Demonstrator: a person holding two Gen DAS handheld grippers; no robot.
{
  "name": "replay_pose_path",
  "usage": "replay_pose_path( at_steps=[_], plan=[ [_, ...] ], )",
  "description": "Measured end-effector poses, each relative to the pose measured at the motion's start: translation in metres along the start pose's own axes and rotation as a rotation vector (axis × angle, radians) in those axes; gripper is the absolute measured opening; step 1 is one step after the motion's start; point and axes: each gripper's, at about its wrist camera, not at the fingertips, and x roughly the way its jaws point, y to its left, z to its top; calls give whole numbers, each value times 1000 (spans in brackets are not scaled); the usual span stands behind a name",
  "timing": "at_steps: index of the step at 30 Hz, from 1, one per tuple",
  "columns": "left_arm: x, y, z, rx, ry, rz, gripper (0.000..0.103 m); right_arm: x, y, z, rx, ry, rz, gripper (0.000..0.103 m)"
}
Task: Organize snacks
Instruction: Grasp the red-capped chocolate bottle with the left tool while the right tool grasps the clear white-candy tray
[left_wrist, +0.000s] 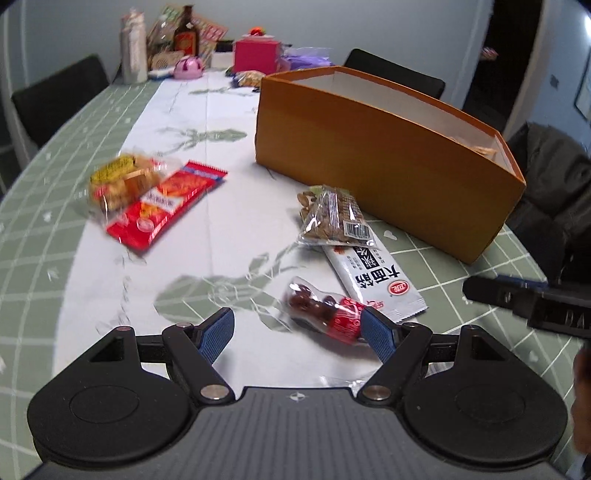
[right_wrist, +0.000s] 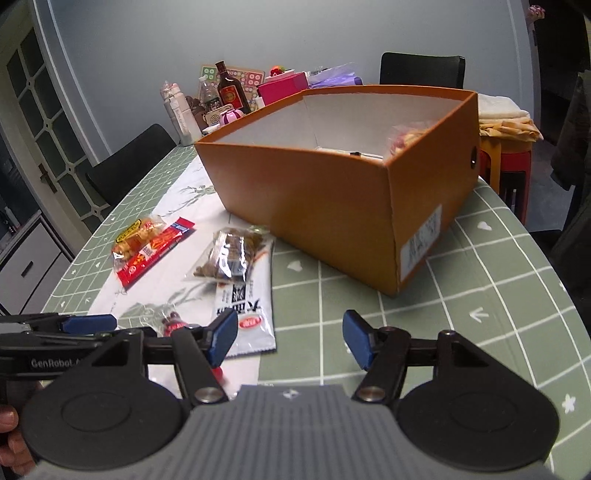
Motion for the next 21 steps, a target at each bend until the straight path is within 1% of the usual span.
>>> replay_pose_path(
  at_steps=[4, 5, 7, 9, 10, 12, 13, 14, 15, 17, 18, 20, 21],
  plan=[
    [5, -7, -2, -102, -27, -41, 91, -3, -3, -14, 16, -6, 3, 63],
    [8, -10, -2, -117, -22, -45, 91, -3, -4, -17, 20, -3, 6, 63],
    [15, -16, 0, -131, 4, -42, 91, -2, -7, -22, 28, 4, 10, 63],
    [24, -23, 1, -134, 27, -20, 91, -1, -10, -25, 34, 10, 9, 63],
    [27, -25, 1, -138, 27, -11, 88, -1, -12, -26, 36, 12, 7, 63],
    [30, -28, -2, -129, 1, 3, 85, -1, -17, -28, 44, 13, 12, 63],
    [30, -28, -3, -124, -6, 6, 79, -2, -19, -28, 51, 13, 13, 63],
    [30, -29, -4, -116, -16, 12, 69, -2, -21, -29, 55, 13, 13, 63],
    [29, -28, -5, -109, -21, 22, 65, -3, -22, -30, 57, 12, 14, 64],
    [28, -25, -4, -111, -24, 21, 54, -3, -24, -32, 59, 15, 15, 64],
    [27, -22, -4, -115, -22, 21, 52, -2, -24, -33, 57, 13, 18, 64],
    [25, -17, -4, -112, -13, 13, 43, -2, -22, -34, 41, 11, 29, 67],
    [23, -14, -5, -102, -7, 11, 42, -2, -21, -34, 36, 14, 39, 68]
  ],
)
